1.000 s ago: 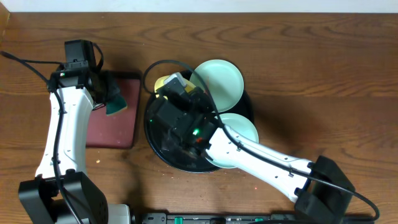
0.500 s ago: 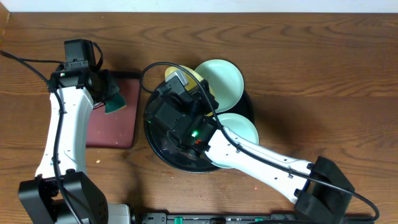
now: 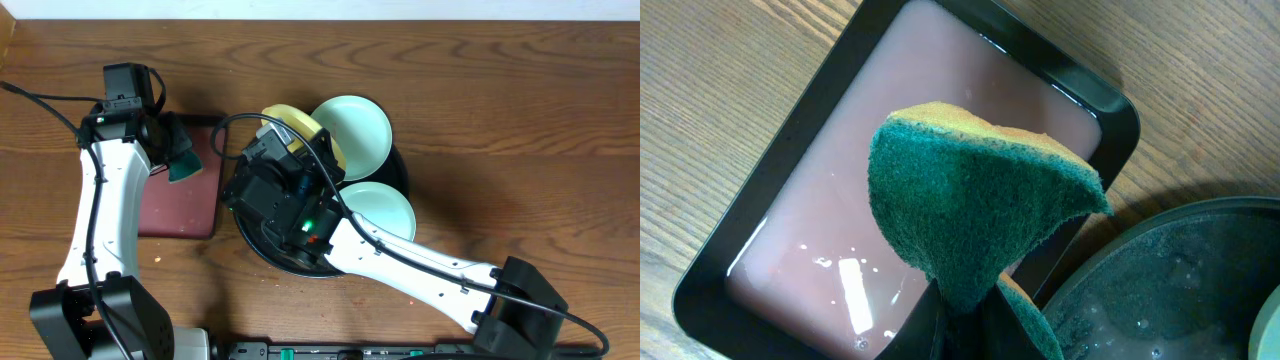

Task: Clean dirty plates on tray and stack at the side
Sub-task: 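Lift the yellow plate with the right gripper and carry it right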

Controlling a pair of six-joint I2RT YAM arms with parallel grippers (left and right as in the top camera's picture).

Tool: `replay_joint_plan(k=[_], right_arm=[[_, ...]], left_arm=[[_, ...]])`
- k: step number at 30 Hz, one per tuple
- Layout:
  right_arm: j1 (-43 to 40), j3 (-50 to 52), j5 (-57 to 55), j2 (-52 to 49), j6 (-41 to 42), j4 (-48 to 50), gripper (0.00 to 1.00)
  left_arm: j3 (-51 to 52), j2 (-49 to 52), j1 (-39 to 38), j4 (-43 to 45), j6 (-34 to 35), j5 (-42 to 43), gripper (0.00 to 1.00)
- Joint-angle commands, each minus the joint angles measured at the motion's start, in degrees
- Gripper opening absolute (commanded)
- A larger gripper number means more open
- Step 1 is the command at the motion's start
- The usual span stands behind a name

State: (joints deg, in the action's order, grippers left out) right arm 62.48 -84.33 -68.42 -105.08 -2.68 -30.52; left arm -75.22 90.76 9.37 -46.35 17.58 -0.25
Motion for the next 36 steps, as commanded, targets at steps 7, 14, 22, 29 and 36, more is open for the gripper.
replay_joint_plan(k=[7,14,22,29,36], right_arm=[[-3.82,-1.16,24.46,2.36,14.08,-7.02,0.01],[-14.69,-1.16,48.78,9.57,15.93,-8.63,0.01],[-35.76,-1.16,70.2,17.38,17.25,-14.73,0.01],[-54.47,0.39,73.02,16.79,13.73,-25.24,0.01],[-67.84,10.91,75.14,16.24,8.96,-23.39,0.01]], left_arm=[[0.66,-0.04,0.22,-1.27,-1.51,-0.9,0.08],[0.85,-0.04,0.22,-1.55,-1.51,-0.9,0.07],[0.85,-0.04,0.22,-0.96,-1.51,-0.9,0.08],[0.85,-0.04,0.22,-0.96,-1.51,-0.9,0.07],[0.85,-0.04,0.22,-0.92,-1.51,-0.9,0.08]])
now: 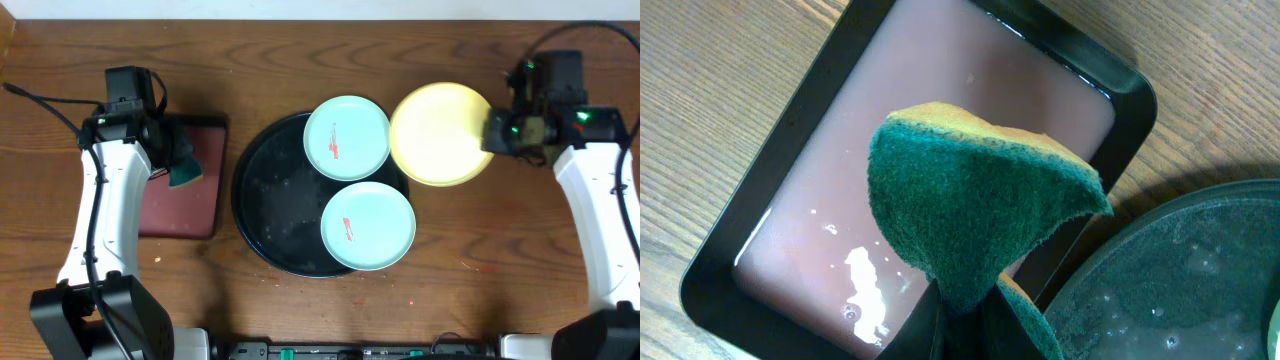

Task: Clean dirty plates on tray and stack at the side
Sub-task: 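Lift the yellow plate with the right gripper and carry it right, then lower the yellow plate onto the table and release it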

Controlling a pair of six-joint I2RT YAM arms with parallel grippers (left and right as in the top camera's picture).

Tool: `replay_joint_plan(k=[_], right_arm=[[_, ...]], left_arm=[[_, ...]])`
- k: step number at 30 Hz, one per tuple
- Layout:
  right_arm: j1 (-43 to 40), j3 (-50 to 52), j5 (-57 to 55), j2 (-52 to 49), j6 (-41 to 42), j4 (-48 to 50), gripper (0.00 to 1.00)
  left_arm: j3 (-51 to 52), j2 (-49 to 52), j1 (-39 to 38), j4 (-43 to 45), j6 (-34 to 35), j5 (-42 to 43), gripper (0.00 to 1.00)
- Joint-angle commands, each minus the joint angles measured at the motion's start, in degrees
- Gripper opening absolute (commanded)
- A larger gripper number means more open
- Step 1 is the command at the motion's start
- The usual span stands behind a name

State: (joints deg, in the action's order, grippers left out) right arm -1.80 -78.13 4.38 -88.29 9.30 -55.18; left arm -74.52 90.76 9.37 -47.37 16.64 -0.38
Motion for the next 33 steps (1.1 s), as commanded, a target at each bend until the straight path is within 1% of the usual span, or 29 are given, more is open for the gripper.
replay_joint_plan(k=[1,3,8,13,15,16,17,18,19,20,23,25,28,30,33], right_arm=[[-4.57,6.64,2.34,-0.55,-3.37,2.49,0.01],[-6.58,12.5,2.12,-0.55,-4.63,6.54,0.01],[-8.11,20.98,1.88,-0.55,-4.72,16.68,0.01],[-8.46,27.32,1.49,-0.55,-4.76,25.35,0.01],[-8.44,28.79,1.46,-0.55,-4.94,27.06,0.01],[-8.44,29.11,1.46,-0.55,-4.94,27.41,0.05],[-8.46,29.16,1.46,-0.55,-4.94,27.41,0.09],[-8.44,29.11,1.49,-0.55,-4.92,27.41,0.2],[-8.44,28.89,1.53,-0.52,-4.92,27.28,0.24],[-8.44,28.52,1.99,-0.44,-4.87,26.77,0.26],[-8.33,24.68,6.6,-0.31,-4.92,21.84,0.34],[-8.09,20.68,9.77,-0.28,-4.92,17.11,0.36],[-6.71,14.05,15.43,-0.28,-4.92,9.7,0.36],[-4.9,11.45,18.23,-0.28,-4.96,6.08,0.36],[-1.01,11.1,19.76,-0.33,-4.85,3.63,0.38]], left_arm=[[0.15,-0.04,0.2,0.11,-0.57,-0.76,0.07],[0.15,-0.04,0.22,0.07,-0.57,-0.76,0.08],[0.15,-0.04,0.22,0.15,-0.57,-0.76,0.08],[0.15,-0.04,0.22,0.33,-0.57,-0.76,0.07],[0.15,-0.04,0.22,0.33,-0.57,-0.76,0.07],[0.15,-0.04,0.22,0.35,-0.57,-0.76,0.07],[0.15,-0.04,0.22,0.39,-0.57,-0.76,0.07],[0.15,-0.04,0.22,0.46,-0.57,-0.76,0.07],[0.15,-0.04,0.22,0.48,-0.57,-0.76,0.07],[0.15,-0.04,0.22,0.5,-0.57,-0.76,0.07],[0.15,-0.04,0.22,0.52,-1.11,-0.76,0.08],[0.15,-0.04,0.22,0.52,-1.64,-0.76,0.07],[0.15,-0.04,0.22,0.52,-1.64,-0.76,0.08],[0.15,-0.04,0.22,0.7,-1.64,-0.76,0.08],[0.15,-0.04,0.22,0.98,-1.64,-0.76,0.07]])
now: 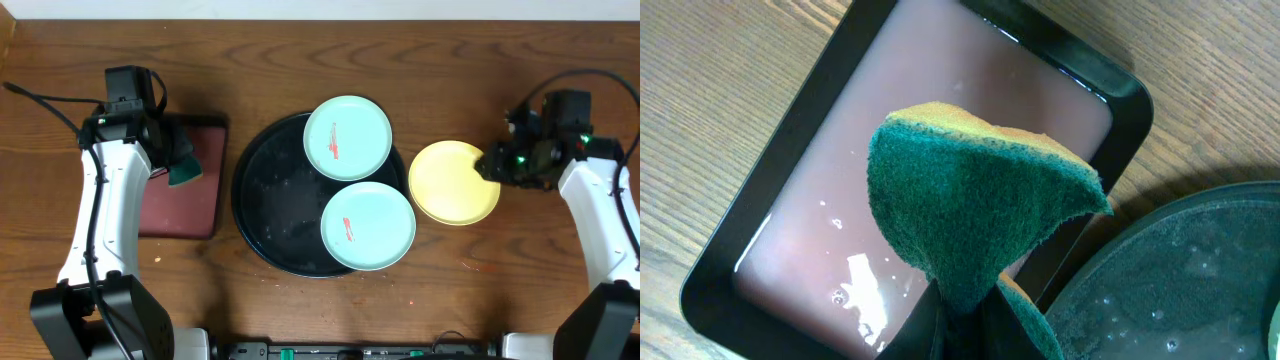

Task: Clean dirty plates on tray and stack at the side
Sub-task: 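Lower the yellow plate onto the table and release it, then grasp the rim of the lower light-blue plate with the right gripper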

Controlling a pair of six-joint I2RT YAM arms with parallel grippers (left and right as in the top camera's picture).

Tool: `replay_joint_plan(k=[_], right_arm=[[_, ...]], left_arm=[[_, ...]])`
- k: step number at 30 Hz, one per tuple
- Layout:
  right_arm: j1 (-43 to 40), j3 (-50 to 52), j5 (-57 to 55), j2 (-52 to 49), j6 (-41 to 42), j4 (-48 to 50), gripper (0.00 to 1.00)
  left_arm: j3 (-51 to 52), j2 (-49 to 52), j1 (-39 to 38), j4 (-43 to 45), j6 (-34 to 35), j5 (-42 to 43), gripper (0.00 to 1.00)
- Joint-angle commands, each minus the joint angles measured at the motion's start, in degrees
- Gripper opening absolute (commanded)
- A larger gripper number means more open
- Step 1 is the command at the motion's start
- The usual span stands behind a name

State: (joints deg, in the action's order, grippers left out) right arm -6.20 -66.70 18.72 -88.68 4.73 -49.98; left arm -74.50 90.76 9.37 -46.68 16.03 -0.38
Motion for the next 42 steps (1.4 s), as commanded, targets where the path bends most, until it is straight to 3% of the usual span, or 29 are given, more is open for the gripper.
replay_joint_plan(k=[1,6,15,22,27,35,42], right_arm=[[5.11,-0.09,5.42,-0.11,0.09,-2.14,0.38],[14.21,2.05,3.54,-1.14,3.3,-3.89,0.45],[23.76,3.08,-0.94,-8.41,5.95,-3.56,0.45],[25.75,3.08,-2.32,-13.11,5.97,-3.58,0.3],[25.75,3.04,-2.82,-13.0,6.29,-3.58,0.01],[29.53,-1.29,0.11,-12.48,8.7,-1.68,0.01],[38.36,-2.05,-2.75,-13.53,20.61,11.02,0.01]], left_arm=[[0.13,-0.04,0.22,0.33,-1.05,-0.76,0.07],[0.13,-0.04,0.2,0.31,-1.03,-0.76,0.07],[0.13,-0.04,0.2,0.31,-1.03,-0.76,0.07],[0.13,-0.04,0.22,0.26,-1.05,-0.76,0.07],[0.13,-0.04,0.22,0.26,-1.05,-0.76,0.07],[0.13,-0.04,0.2,-0.02,-1.03,-0.74,0.07],[0.13,-0.04,0.2,-0.61,-1.01,-0.72,0.07]])
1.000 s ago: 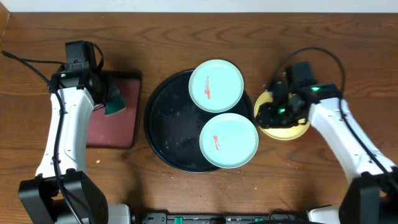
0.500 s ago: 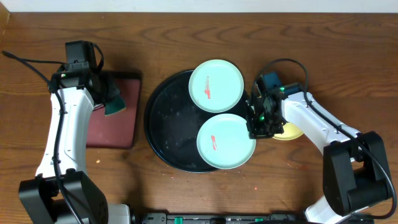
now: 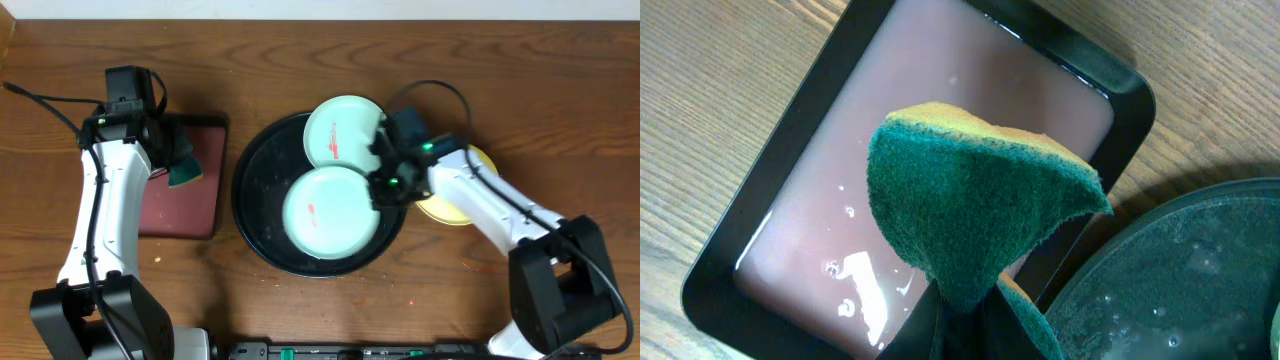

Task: Clean dirty plates on tray and stack at the side
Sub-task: 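Grasp the rim of the lower light-blue plate with the right gripper, then wipe the light-blue plate with the sponge in the left gripper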

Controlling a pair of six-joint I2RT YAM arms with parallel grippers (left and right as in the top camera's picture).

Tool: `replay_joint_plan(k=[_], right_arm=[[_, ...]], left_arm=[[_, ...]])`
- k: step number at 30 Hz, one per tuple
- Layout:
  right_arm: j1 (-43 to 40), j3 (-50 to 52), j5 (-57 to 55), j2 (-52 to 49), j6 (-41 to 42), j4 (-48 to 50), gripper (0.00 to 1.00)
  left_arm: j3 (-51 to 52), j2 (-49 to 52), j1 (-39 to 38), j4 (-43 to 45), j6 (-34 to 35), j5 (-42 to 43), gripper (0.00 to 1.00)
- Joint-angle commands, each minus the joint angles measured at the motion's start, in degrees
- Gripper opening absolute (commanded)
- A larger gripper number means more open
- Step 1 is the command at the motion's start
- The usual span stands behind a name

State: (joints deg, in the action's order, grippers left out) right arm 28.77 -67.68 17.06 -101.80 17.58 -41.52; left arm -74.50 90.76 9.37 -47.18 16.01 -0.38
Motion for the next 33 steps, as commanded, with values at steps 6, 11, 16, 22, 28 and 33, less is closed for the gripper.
replay_joint_plan(k=[6,11,16,22,28,33], right_arm=[[7.58,-1.31,-3.28,-5.31,14.99,9.53,0.01],[7.82,-3.48,-1.77,-9.27,15.45,7.96,0.01],[7.82,-3.89,-1.79,-10.03,15.67,7.48,0.01],[7.8,-3.89,-1.79,-10.34,15.63,7.45,0.01],[7.8,-3.89,-1.77,-10.34,15.58,7.45,0.01],[7.8,-3.89,-1.77,-10.34,15.32,7.45,0.01]], left_arm=[[0.13,-0.11,0.2,-0.55,-0.94,-0.09,0.07],[0.13,-1.01,-0.48,-0.83,0.39,2.99,0.07],[0.13,-2.08,-4.76,-2.78,1.92,6.21,0.07],[2.43,-1.86,-14.49,-4.85,2.27,6.4,0.07],[8.35,0.07,-22.27,-1.92,6.43,6.36,0.07],[14.4,1.99,-25.57,4.46,10.12,4.13,0.07]])
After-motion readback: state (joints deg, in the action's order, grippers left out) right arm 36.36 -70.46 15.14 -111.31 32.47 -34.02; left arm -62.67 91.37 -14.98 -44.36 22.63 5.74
